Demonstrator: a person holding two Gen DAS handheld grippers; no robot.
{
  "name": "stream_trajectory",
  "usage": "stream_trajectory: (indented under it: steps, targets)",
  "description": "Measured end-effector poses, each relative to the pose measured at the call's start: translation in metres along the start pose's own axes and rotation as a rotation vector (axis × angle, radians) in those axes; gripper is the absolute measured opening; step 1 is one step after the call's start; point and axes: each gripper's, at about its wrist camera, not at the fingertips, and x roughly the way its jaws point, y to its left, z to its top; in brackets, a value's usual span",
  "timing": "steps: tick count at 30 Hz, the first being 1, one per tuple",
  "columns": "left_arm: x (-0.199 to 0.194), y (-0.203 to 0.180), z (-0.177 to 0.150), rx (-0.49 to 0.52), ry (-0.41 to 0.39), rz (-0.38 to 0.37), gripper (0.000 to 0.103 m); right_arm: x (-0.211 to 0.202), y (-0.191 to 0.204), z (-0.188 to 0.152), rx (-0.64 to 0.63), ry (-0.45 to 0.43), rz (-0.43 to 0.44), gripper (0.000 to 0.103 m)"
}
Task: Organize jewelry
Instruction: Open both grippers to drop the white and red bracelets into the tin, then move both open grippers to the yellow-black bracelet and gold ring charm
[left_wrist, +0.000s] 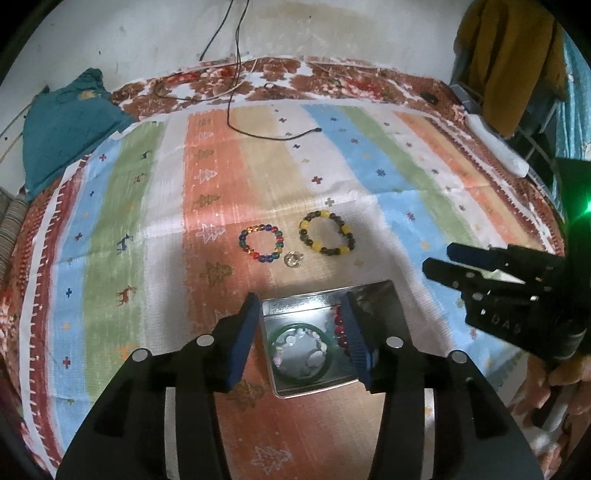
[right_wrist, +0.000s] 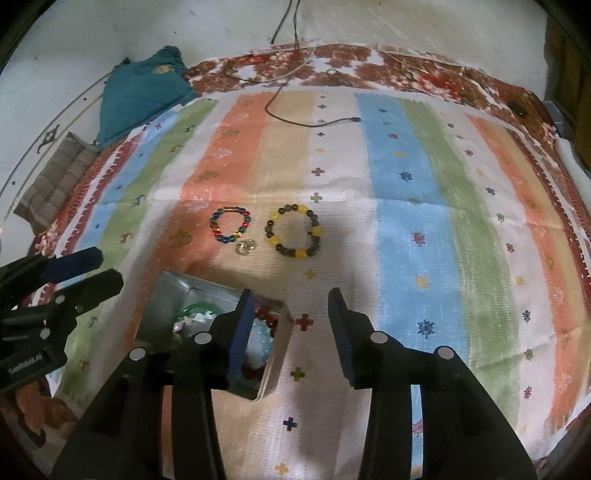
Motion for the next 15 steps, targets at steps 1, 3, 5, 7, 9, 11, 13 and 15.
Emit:
stream_trajectory:
  steps: [1, 3, 5, 7, 9, 11, 13, 15]
  targets:
    - [0.002, 0.000, 0.000, 0.002, 0.004, 0.003, 0.050, 0.003, -0.002, 0.001, 0.002, 0.007, -0.007, 0.043]
    - [0.006, 0.000, 0.002, 0.009, 0.010, 0.010, 0.051, 0.008, -0.005, 0.003, 0.010, 0.023, -0.016, 0.043]
    - [0.009, -0.001, 0.004, 0.018, 0.016, 0.011, 0.058, 0.013, -0.009, 0.005, 0.024, 0.033, -0.019, 0.043]
    - [0.014, -0.003, 0.007, 0.026, 0.022, 0.015, 0.060, 0.017, -0.014, 0.008, 0.042, 0.037, -0.019, 0.046]
    - [0.018, -0.005, 0.010, 0.038, 0.028, 0.023, 0.060, 0.022, -0.017, 0.011, 0.051, 0.047, -0.019, 0.051]
    - [0.022, -0.006, 0.013, 0.042, 0.030, 0.027, 0.060, 0.029, -0.019, 0.013, 0.046, 0.063, -0.032, 0.052]
    - [0.026, -0.004, 0.017, 0.038, 0.034, 0.020, 0.062, 0.037, -0.018, 0.013, 0.036, 0.081, -0.047, 0.052]
    - [0.031, 0.000, 0.021, 0.026, 0.043, 0.009, 0.062, 0.039, -0.017, 0.014, 0.032, 0.084, -0.043, 0.052]
